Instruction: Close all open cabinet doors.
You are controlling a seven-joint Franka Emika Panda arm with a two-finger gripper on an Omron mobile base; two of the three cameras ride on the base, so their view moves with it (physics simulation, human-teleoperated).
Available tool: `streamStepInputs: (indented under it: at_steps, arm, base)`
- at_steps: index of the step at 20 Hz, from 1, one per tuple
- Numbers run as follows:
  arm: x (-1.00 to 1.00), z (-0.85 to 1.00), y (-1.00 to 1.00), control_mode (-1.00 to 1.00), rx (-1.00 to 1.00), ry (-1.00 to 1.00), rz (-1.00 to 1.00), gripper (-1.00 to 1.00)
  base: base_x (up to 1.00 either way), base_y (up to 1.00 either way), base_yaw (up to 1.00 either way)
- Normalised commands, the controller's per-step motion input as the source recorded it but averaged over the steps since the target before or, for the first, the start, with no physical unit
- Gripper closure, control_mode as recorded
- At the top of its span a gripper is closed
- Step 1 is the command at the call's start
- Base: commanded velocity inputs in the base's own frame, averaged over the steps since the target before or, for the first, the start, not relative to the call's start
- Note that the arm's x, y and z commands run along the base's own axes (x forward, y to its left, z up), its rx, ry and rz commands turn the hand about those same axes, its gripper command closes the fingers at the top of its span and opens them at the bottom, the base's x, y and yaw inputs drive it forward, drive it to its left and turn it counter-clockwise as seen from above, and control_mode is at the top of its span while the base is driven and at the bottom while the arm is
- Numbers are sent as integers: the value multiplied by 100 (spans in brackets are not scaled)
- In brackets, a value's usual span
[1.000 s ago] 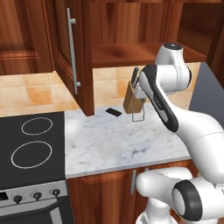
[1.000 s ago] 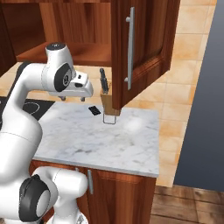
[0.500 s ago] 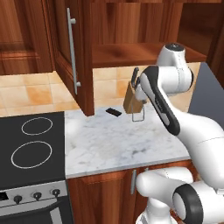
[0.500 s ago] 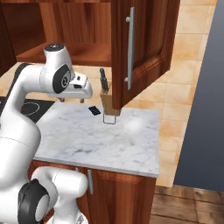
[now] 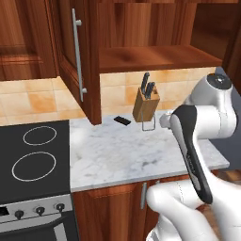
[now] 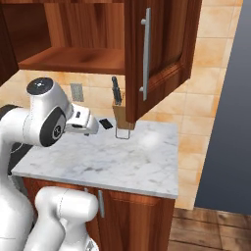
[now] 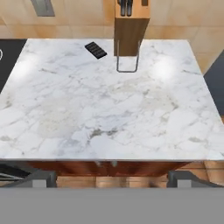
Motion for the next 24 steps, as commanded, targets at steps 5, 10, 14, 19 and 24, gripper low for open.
streamStepInputs:
  at_steps: [5,10,14,19,24]
  arm:
    - [-91,-26,-61,-100,8,-18,-12,-100]
    - [-55,-21,-52,-100,10,-11,-13,-100]
    - [-8,-8,-62,-100,14,2,-1,-100]
    - [-19,0,-73,-100,3,-16,1,-100]
    - [1,0,-96,-100,6,-25,13,-100]
  base:
    - [0,0,0]
    - [0,0,0]
    - [0,0,0]
    - [0,0,0]
    - [0,0,0]
